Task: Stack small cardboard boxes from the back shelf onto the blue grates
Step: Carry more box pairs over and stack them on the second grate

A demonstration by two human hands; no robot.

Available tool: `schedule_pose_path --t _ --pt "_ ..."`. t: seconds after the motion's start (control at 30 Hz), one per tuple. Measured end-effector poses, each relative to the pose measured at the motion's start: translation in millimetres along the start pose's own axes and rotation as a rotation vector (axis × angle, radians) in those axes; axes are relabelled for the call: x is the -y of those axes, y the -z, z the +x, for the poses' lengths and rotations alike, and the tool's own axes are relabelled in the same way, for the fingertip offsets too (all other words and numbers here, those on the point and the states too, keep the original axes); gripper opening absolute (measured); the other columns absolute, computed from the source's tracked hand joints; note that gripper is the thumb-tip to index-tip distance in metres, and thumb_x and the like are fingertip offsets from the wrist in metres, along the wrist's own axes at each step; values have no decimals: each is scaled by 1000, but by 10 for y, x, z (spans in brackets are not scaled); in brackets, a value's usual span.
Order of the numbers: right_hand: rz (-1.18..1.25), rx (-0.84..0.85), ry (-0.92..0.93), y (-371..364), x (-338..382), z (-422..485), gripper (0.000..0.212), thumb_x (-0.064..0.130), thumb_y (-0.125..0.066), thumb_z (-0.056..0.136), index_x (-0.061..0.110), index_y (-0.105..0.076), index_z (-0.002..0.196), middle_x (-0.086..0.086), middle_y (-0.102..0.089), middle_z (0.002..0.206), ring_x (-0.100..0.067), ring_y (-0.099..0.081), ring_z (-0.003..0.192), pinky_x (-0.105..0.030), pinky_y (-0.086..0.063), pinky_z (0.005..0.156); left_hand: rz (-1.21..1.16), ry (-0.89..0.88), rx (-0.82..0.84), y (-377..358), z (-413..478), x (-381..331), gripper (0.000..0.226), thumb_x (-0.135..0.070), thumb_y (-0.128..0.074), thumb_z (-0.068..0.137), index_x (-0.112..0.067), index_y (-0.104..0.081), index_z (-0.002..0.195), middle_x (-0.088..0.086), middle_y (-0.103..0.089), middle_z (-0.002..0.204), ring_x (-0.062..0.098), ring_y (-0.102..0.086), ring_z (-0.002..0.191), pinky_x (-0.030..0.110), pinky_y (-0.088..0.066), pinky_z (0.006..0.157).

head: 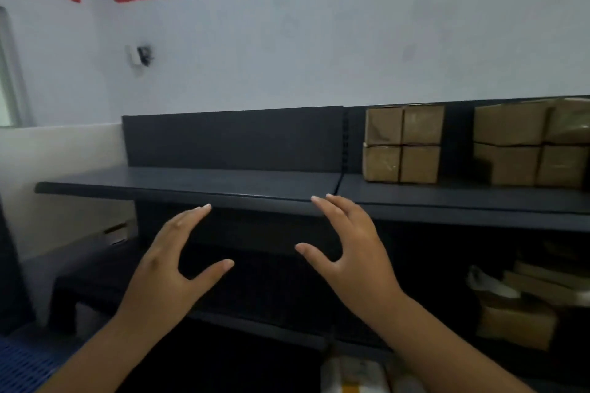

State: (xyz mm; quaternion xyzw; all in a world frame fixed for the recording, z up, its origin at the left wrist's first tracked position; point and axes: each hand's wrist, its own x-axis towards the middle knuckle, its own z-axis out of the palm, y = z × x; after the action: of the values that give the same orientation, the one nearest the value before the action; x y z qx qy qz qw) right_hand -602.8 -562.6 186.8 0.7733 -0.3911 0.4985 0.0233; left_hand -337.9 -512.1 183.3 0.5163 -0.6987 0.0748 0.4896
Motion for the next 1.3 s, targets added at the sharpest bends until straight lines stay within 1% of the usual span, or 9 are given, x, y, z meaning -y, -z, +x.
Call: schedule_pose_path --t 0.07,0.2,0.3,0.5,0.73,0.87,1.07,1.17,1.3 --pt "-77 -46 -36 313 -212 3 66 62 -56 82 44 -33 142 15 -35 144 -1 -28 135 -24 -29 109 -60 -48 19 -290 191 -162 79 -50 -71 70 -45 -37 141 -27 -42 140 -4 -44 129 26 -36 104" --pt "-192 -129 -98 807 -604 84 65 58 -57 83 39 -37 141 11 -39 141 -6 -34 133 -26 -31 107 -207 -120 53 -828 608 -441 79 -53 -71 68 -53 -34 138 -40 -38 129 -20 -40 120 15 -35 93" --pt "-237 -167 -144 1053 -887 302 65 51 -63 83 37 -37 142 12 -38 139 -4 -34 130 -26 -31 107 -235 -204 102 -1170 1052 -578 82 -53 -72 73 -49 -32 143 -41 -33 133 -14 -40 123 18 -35 95" --pt "-84 -175 -350 1237 -1527 1037 67 48 -67 82 47 -31 138 3 -33 148 -18 -39 131 -41 -40 106 -319 -164 222 -1817 2143 -546 85 -54 -73 76 -48 -25 146 -12 -32 151 12 -39 134 33 -37 101" --pt "-202 -121 -391 1063 -2243 1883 81 43 -71 82 39 -22 146 -2 -32 151 -23 -37 135 -42 -37 108 -409 -42 330 -2571 3214 -481 98 -51 -79 72 -48 -17 148 7 -35 153 26 -49 128 46 -44 104" --pt "-210 -91 -404 1044 -2555 2219 91 39 -72 82 39 -11 150 0 -31 154 -21 -32 139 -32 -30 106 -403 -53 383 -2866 3589 -594 104 -49 -80 72 -47 -11 150 6 -34 156 29 -43 135 51 -40 107" --pt "-60 -47 -431 1179 -2714 2312 69 34 -73 83 38 -31 137 8 -53 112 -6 -54 97 -11 -39 67 -460 -51 358 -3071 3616 -777 83 -40 -79 77 -40 -31 145 -1 -53 136 15 -52 108 34 -46 88" --pt "-59 -66 -364 1248 -2578 2225 63 31 -72 83 37 -34 132 21 -49 96 6 -49 81 -5 -37 61 -495 -38 287 -2957 3474 -848 79 -36 -83 74 -43 -38 139 -9 -51 127 19 -57 113 38 -50 93" --pt "-28 -94 -227 1346 -2318 2009 57 31 -70 85 44 -34 128 5 -60 103 -14 -62 90 -35 -56 80 -580 -4 192 -2621 3135 -954 75 -25 -85 73 -49 -45 131 -7 -52 134 17 -62 108 41 -56 91"
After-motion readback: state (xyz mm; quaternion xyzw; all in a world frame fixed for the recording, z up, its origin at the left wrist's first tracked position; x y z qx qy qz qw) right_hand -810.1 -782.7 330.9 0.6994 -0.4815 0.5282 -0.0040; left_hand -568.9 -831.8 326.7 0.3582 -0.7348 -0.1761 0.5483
